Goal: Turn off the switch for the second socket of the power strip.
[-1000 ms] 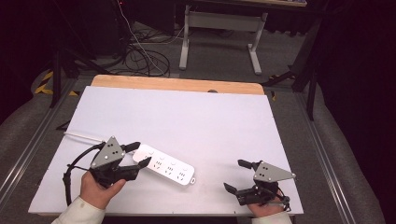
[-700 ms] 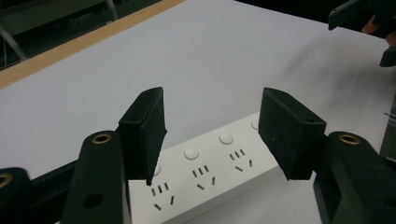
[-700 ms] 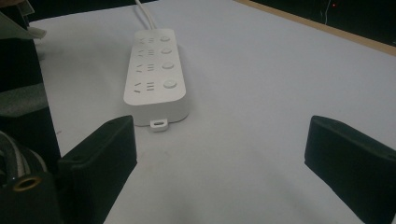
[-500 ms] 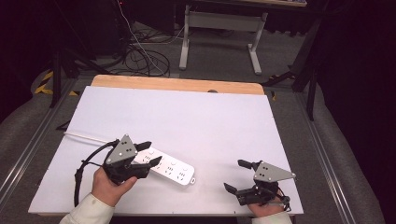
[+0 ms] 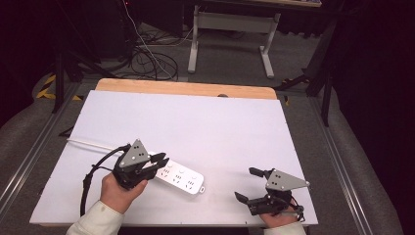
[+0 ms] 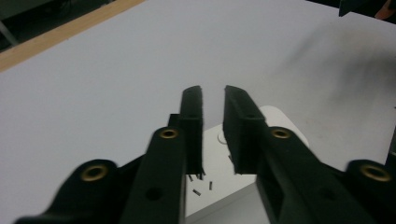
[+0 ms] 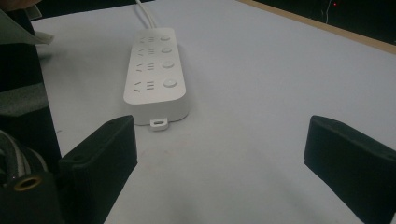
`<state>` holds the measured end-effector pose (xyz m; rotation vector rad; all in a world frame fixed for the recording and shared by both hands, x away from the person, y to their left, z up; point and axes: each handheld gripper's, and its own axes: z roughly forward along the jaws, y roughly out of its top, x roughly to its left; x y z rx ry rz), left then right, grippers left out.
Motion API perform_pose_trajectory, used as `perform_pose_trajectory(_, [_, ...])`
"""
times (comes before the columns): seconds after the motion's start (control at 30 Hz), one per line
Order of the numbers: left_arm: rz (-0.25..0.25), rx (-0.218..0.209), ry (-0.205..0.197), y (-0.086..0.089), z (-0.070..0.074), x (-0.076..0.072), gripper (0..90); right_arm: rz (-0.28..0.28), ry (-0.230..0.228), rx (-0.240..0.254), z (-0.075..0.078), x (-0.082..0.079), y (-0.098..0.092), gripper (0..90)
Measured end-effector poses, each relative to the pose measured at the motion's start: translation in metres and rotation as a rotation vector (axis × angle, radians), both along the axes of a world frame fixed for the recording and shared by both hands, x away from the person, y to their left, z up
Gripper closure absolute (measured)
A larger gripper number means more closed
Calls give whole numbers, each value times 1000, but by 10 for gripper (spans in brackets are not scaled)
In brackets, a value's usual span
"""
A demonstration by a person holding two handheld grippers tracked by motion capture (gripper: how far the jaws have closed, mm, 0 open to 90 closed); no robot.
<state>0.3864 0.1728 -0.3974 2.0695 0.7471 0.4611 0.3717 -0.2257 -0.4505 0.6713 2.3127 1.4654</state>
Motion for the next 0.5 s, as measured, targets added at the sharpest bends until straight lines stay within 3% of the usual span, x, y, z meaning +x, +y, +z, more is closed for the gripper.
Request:
perform_pose_trajectory(0.07, [1,9,5,-1,0,2,898,0,-1,-1,0,0,0,99])
perform_pose_trajectory(0.3, [-5,24,110,-8,-7,15,900,0,-1,3,0,0,-1,99])
perform_pose_trajectory(0.5, [17,20,161,-11,-12,22,900,0,1,0,0,0,0,100])
